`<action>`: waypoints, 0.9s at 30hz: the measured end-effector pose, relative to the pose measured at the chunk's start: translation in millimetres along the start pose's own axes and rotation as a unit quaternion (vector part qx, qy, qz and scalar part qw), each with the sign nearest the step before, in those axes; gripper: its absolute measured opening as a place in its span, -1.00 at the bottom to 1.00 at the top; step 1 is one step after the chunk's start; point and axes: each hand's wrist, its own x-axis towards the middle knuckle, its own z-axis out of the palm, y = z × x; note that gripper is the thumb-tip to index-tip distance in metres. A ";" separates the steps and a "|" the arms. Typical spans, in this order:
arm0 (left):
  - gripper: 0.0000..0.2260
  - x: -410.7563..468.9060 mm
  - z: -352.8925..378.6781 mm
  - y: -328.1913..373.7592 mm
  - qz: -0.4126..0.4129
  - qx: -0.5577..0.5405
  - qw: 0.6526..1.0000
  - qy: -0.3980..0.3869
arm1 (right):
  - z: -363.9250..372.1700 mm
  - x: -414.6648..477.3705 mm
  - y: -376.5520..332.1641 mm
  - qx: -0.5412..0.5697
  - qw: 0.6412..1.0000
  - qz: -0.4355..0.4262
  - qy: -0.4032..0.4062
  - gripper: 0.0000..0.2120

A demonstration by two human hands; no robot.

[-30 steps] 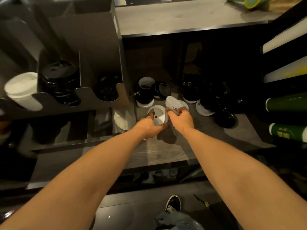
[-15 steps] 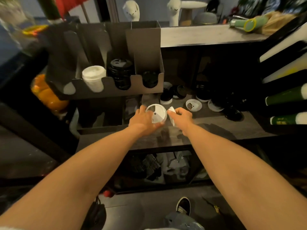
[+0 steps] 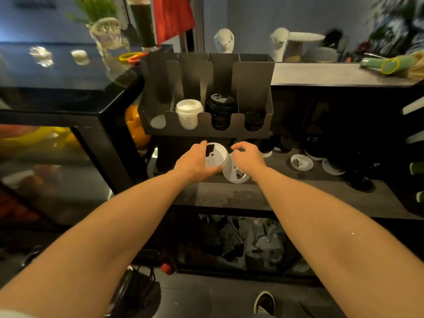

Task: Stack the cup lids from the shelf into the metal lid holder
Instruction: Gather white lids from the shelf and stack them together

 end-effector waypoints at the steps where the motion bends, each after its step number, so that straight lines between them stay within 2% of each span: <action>1: -0.06 0.9 -4.3 -5.0 0.000 -0.001 1.000 0.011 | 3.1 0.4 -6.0 -0.032 0.999 -0.024 -0.015 -0.76; 5: -0.13 7.9 -25.5 -19.9 0.008 -0.006 0.998 0.068 | 9.7 5.1 -31.7 -0.089 0.992 -0.085 -0.036 -0.71; 8: -0.20 19.7 -45.5 -26.2 0.025 0.014 0.991 0.131 | 12.7 11.4 -51.4 -0.102 0.987 -0.114 -0.043 -0.56; 12: -0.20 43.5 -76.5 -35.3 -0.009 0.016 0.985 0.174 | 13.7 27.1 -80.6 -0.153 0.974 -0.154 -0.065 -0.38; 18: -0.24 88.6 -114.5 -40.7 -0.018 0.054 0.987 0.153 | 8.4 59.6 -126.4 -0.202 0.957 -0.188 -0.087 -0.29; 22: -0.39 108.7 -122.0 -39.6 -0.018 0.067 0.990 0.123 | 14.5 77.6 -140.8 -0.238 0.943 -0.192 -0.134 -0.32; 24: -0.39 116.3 -121.2 -39.5 -0.024 0.065 0.991 0.111 | 20.0 85.5 -143.5 -0.256 0.937 -0.184 -0.151 -0.36; 27: -0.37 126.5 -121.3 -38.8 -0.019 0.067 0.992 0.101 | 27.3 94.8 -144.5 -0.285 0.933 -0.148 -0.163 -0.27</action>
